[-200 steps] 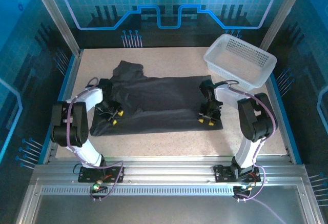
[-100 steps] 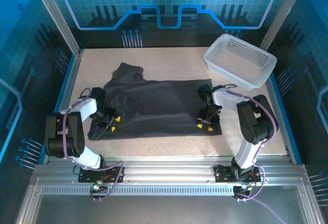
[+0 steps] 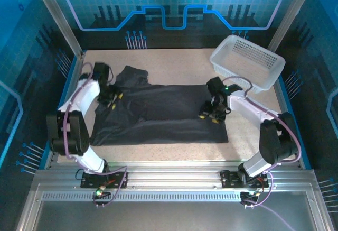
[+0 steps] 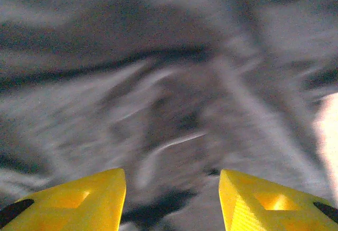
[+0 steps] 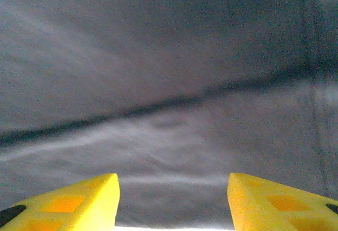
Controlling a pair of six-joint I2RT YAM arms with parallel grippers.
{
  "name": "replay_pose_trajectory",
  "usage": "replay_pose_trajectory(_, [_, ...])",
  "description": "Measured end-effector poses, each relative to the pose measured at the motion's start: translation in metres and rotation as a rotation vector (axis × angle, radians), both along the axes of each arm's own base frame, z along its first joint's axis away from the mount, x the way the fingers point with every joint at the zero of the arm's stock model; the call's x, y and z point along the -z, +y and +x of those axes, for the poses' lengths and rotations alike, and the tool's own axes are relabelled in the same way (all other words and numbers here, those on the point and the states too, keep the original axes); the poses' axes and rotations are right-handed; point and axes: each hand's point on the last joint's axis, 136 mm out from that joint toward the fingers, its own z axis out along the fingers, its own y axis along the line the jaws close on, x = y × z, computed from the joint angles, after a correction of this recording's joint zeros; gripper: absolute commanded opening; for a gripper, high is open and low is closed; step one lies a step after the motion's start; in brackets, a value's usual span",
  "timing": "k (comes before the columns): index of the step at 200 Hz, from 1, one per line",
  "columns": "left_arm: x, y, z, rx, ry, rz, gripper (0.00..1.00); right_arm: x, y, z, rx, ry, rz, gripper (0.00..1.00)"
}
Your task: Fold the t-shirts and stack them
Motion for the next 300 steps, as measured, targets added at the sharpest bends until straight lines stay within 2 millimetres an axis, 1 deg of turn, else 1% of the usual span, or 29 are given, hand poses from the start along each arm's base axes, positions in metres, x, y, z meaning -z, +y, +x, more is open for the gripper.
replay_pose_trajectory(10, [-0.008,0.004,0.035,0.022,-0.061,0.028,0.51,-0.015,0.002,0.025,-0.017,-0.072,0.034,0.56])
replay_pose_trajectory(18, [-0.011,0.007,0.059,0.039,-0.099,0.049,0.50,-0.025,0.003,0.043,-0.031,-0.114,0.053,0.55])
replay_pose_trajectory(32, [-0.005,0.013,0.098,0.061,-0.145,0.081,0.48,-0.037,0.006,0.071,-0.055,-0.164,0.079,0.55])
replay_pose_trajectory(38, [0.000,0.015,0.110,0.069,-0.154,0.089,0.48,-0.041,0.008,0.083,-0.065,-0.182,0.089,0.55])
replay_pose_trajectory(49, [0.009,0.020,0.134,0.076,-0.175,0.100,0.48,-0.047,0.010,0.098,-0.078,-0.205,0.103,0.55])
replay_pose_trajectory(61, [0.023,0.027,0.157,0.087,-0.193,0.117,0.48,-0.050,0.010,0.106,-0.084,-0.217,0.115,0.55])
replay_pose_trajectory(87, [0.048,0.042,0.198,0.113,-0.243,0.165,0.49,-0.056,0.012,0.110,-0.089,-0.228,0.136,0.55])
replay_pose_trajectory(102, [0.060,0.046,0.215,0.123,-0.265,0.183,0.52,-0.056,0.012,0.109,-0.088,-0.222,0.143,0.55])
replay_pose_trajectory(121, [0.073,0.048,0.232,0.135,-0.283,0.194,0.54,-0.055,0.013,0.106,-0.081,-0.213,0.153,0.55])
replay_pose_trajectory(139, [0.083,0.046,0.242,0.140,-0.292,0.196,0.55,-0.052,0.012,0.097,-0.073,-0.197,0.159,0.55])
replay_pose_trajectory(158, [0.088,0.041,0.250,0.150,-0.291,0.194,0.56,-0.050,0.010,0.090,-0.065,-0.185,0.162,0.55])
replay_pose_trajectory(176, [0.092,0.034,0.251,0.159,-0.273,0.205,0.55,-0.049,0.010,0.087,-0.062,-0.180,0.166,0.55])
replay_pose_trajectory(192, [0.091,0.024,0.248,0.176,-0.253,0.198,0.52,-0.048,0.010,0.086,-0.055,-0.175,0.168,0.55])
replay_pose_trajectory(211, [0.096,0.008,0.239,0.206,-0.203,0.195,0.46,-0.047,0.010,0.086,-0.050,-0.172,0.169,0.55])
replay_pose_trajectory(231, [0.099,0.001,0.228,0.218,-0.151,0.206,0.40,-0.047,0.009,0.087,-0.046,-0.175,0.171,0.55])
replay_pose_trajectory(252, [0.102,0.001,0.220,0.220,-0.107,0.210,0.30,-0.044,0.006,0.087,-0.036,-0.169,0.173,0.55])
replay_pose_trajectory(272, [0.104,0.005,0.215,0.212,-0.081,0.211,0.14,-0.039,0.003,0.086,-0.025,-0.158,0.170,0.54])
replay_pose_trajectory(285, [0.104,0.006,0.212,0.207,-0.070,0.211,0.00,-0.036,0.001,0.085,-0.015,-0.150,0.163,0.52])
replay_pose_trajectory(300, [0.102,0.006,0.211,0.219,-0.063,0.215,0.00,-0.031,-0.004,0.084,0.016,-0.140,0.146,0.51])
